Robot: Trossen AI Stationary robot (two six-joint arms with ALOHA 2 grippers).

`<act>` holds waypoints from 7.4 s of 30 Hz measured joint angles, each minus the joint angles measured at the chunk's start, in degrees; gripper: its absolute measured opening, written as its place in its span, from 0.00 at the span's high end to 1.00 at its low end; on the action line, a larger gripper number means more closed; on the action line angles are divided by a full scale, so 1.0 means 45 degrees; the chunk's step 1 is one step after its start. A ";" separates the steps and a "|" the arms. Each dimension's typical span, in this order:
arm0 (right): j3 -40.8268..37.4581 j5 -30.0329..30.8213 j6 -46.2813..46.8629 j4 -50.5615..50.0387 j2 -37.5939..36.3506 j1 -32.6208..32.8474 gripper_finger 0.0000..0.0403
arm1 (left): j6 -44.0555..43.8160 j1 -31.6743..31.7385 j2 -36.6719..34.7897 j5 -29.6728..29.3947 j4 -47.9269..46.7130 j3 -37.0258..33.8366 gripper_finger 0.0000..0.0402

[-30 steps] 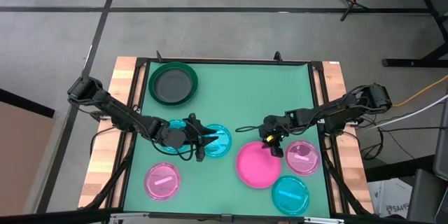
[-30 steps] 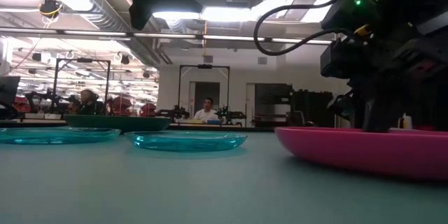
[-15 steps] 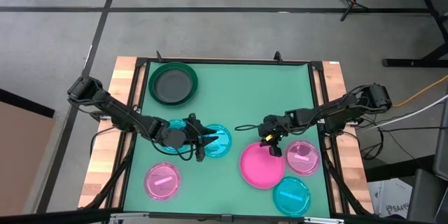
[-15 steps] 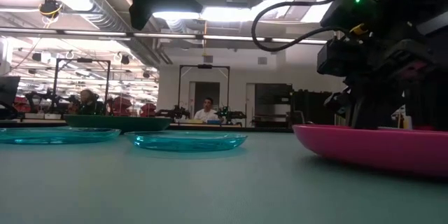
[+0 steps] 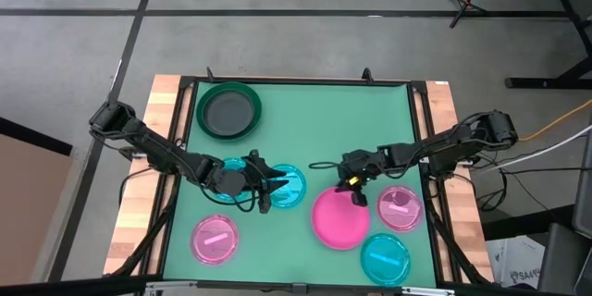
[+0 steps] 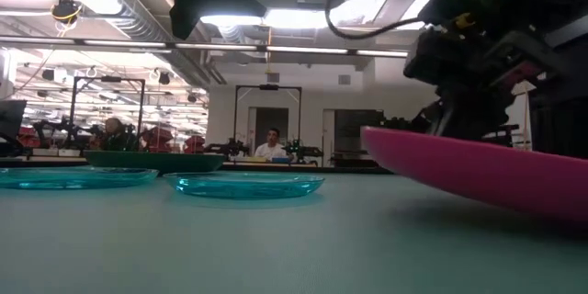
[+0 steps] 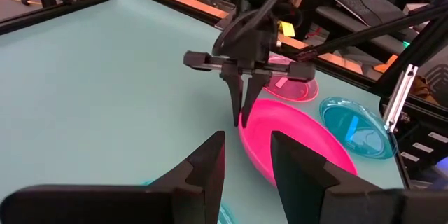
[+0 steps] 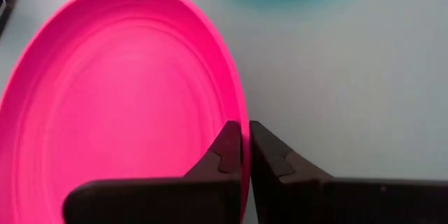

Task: Stack plastic plates
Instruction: Stack the pink plate on top of the black plate

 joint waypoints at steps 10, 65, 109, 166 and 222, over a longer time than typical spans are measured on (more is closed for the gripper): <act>0.0000 0.0971 0.0011 0.0906 0.0000 0.0000 1.00 | -0.0003 0.0000 0.0000 0.0000 0.0120 0.0000 0.73; 0.0000 0.7784 0.0306 0.4603 0.0000 -0.0003 1.00 | -0.0758 0.1943 0.0000 -0.0141 -0.0800 0.0000 0.73; 0.0005 0.8560 0.0423 0.5763 0.0000 -0.0005 1.00 | -0.0732 0.1943 0.0005 -0.0823 -0.0646 0.0000 0.73; 0.0010 0.8563 0.0715 0.6830 -0.0008 0.0005 1.00 | -0.0738 0.1972 0.0010 -0.1490 -0.1175 -0.0010 0.92; 0.0022 0.7434 -0.3449 0.1276 -0.5942 -0.0001 0.68 | -0.0617 0.5165 -0.3473 -0.0340 -0.6220 0.0010 0.97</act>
